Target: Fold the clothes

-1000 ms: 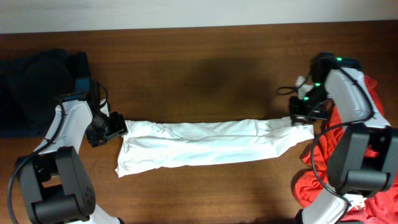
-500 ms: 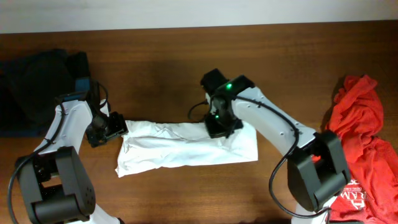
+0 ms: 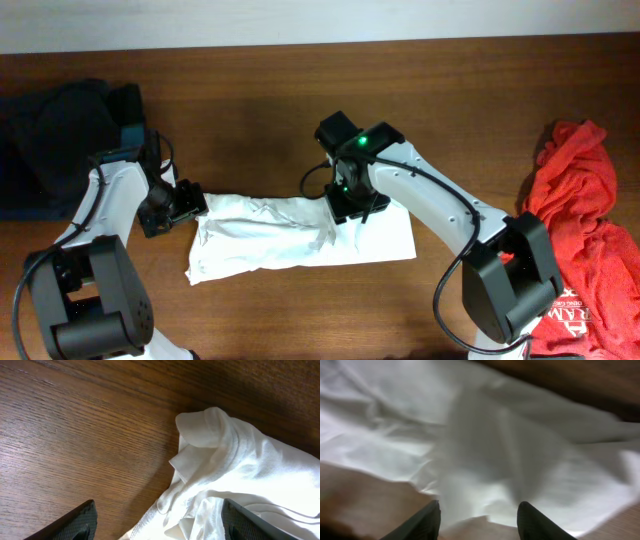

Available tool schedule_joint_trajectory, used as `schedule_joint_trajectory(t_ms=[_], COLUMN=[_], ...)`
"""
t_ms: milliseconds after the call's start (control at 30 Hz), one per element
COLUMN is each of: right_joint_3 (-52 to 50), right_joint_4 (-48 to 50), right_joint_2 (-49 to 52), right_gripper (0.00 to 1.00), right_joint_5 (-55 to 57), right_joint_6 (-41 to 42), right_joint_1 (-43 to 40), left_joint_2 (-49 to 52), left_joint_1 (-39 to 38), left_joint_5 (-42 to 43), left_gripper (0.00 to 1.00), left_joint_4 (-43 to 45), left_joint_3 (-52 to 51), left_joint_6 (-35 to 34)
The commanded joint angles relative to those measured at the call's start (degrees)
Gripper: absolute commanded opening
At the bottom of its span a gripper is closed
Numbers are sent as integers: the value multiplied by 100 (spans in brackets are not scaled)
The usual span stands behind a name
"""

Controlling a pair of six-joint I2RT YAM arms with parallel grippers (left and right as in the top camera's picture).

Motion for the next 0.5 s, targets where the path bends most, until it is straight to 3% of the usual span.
schedule_joint_trajectory(t_ms=[0, 33, 133, 300, 467], right_joint_3=[149, 149, 72, -697, -745], right_joint_4=[-87, -140, -85, 1073, 1600], right_joint_2=[-205, -216, -52, 442, 442], right_gripper=[43, 44, 49, 48, 57], right_joint_5=[815, 1054, 1043, -997, -1099], right_joint_6=[317, 750, 874, 804, 807], right_joint_1=[2, -70, -166, 201, 820], left_joint_2=[-109, -109, -109, -109, -109], left_joint_1=[-2, -2, -2, -2, -2], left_joint_5=[66, 66, 66, 66, 66], left_gripper=[79, 79, 79, 79, 79], left_joint_4=[-7, -7, 0, -9, -9], left_joint_3=[92, 92, 92, 92, 92], left_joint_6=[31, 31, 31, 31, 31])
